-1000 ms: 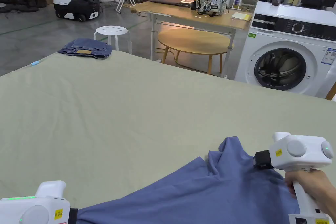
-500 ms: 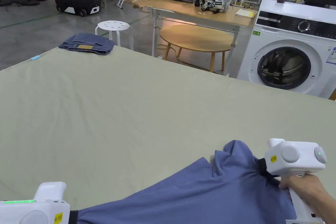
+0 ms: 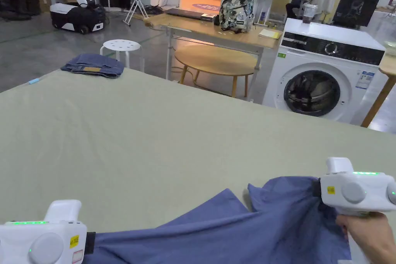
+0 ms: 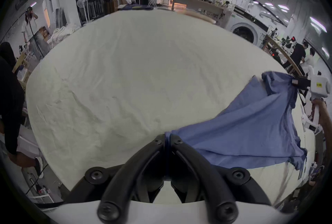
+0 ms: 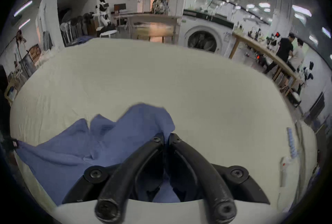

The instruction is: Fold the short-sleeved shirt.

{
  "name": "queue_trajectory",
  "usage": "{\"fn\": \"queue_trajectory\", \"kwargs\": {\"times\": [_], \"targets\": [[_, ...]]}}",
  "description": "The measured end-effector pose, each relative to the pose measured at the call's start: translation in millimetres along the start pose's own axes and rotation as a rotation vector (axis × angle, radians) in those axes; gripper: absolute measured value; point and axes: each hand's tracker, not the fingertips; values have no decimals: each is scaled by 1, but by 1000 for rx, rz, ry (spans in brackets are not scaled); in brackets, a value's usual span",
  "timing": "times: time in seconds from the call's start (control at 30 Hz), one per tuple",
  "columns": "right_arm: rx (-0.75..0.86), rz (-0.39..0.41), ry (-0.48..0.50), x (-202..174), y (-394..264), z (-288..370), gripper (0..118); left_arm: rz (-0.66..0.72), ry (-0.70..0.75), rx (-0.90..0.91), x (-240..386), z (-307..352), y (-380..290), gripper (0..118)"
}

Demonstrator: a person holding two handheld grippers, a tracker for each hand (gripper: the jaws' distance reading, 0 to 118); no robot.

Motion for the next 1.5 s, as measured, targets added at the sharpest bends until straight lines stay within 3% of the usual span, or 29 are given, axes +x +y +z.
{"fn": "queue_trajectory", "kwargs": {"times": [0.37, 0.7, 1.17, 1.5], "targets": [[256, -14, -156, 56, 36, 138, 3, -108, -95, 231, 45, 75, 96, 0], [463, -138, -286, 118, 76, 232, 3, -227, -118, 399, 131, 152, 211, 0], [583, -206, -375, 172, 163, 263, 3, -295, -105, 570, 199, 186, 348, 0], [665, -172, -441, 182, 223, 272, 3, -271, -124, 659, 220, 199, 418, 0]]}}
